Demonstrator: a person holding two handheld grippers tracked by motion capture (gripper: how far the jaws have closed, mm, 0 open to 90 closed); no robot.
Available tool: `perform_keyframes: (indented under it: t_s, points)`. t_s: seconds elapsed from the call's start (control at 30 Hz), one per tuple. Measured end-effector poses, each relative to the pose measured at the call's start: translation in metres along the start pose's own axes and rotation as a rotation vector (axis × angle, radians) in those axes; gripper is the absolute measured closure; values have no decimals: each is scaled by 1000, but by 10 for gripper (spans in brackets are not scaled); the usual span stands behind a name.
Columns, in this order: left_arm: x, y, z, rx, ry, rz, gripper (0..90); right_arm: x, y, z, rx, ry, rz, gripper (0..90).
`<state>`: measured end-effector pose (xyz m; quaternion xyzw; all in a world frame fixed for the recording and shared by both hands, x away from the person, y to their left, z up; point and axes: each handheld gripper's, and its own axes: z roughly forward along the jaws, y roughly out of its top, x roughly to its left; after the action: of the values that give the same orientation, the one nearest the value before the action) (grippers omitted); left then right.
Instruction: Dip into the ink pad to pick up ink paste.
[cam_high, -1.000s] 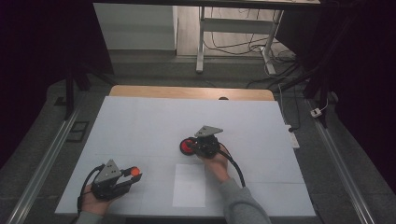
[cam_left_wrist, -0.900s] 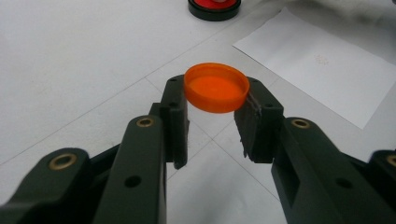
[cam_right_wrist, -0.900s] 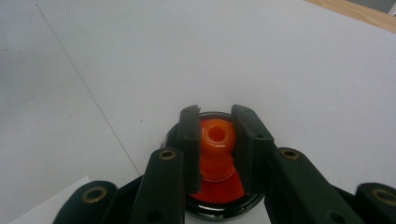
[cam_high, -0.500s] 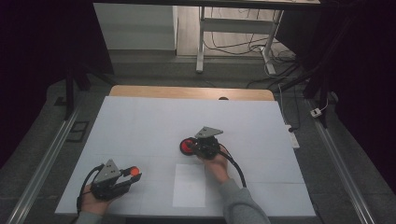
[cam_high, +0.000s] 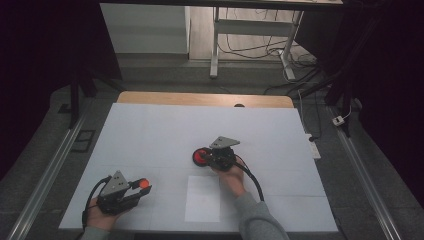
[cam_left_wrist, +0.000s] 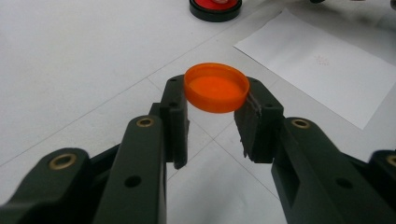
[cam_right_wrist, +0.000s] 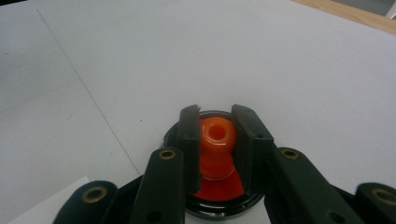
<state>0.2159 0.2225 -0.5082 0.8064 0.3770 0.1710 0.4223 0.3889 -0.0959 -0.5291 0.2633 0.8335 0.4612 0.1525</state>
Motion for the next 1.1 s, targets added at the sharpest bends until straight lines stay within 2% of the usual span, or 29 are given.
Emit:
perform_keyframes:
  t_s: [0.33,0.4,0.43,0.47,0.5,0.53,0.57,0.63,0.8,1.1]
  points:
    - [1,0,-1,-2,1,-3,654,1,1,0,7,-7,-9,731]
    - [1,0,-1,-5,9,-4,654,-1,3,0,18,3,3,729]
    - [1,0,-1,-6,11,-5,654,-1,4,0,21,12,-8,727]
    - [1,0,-1,-7,13,-5,654,-2,5,-2,9,26,-31,727]
    - [2,0,-1,-8,13,-5,654,-3,7,-8,-51,26,-16,727]
    - [2,-1,-2,-8,15,-8,654,-7,10,-14,-110,40,42,727]
    - [3,-1,-1,-8,14,-12,654,-9,14,-19,-153,39,76,727]
    - [3,-1,-1,-7,15,-12,654,-11,22,-26,-165,30,66,727]
    - [2,-1,-2,-9,19,-9,654,-11,32,-34,-147,30,36,727]
    - [3,-1,-1,-9,20,-12,654,-4,27,-15,-62,33,-9,727]
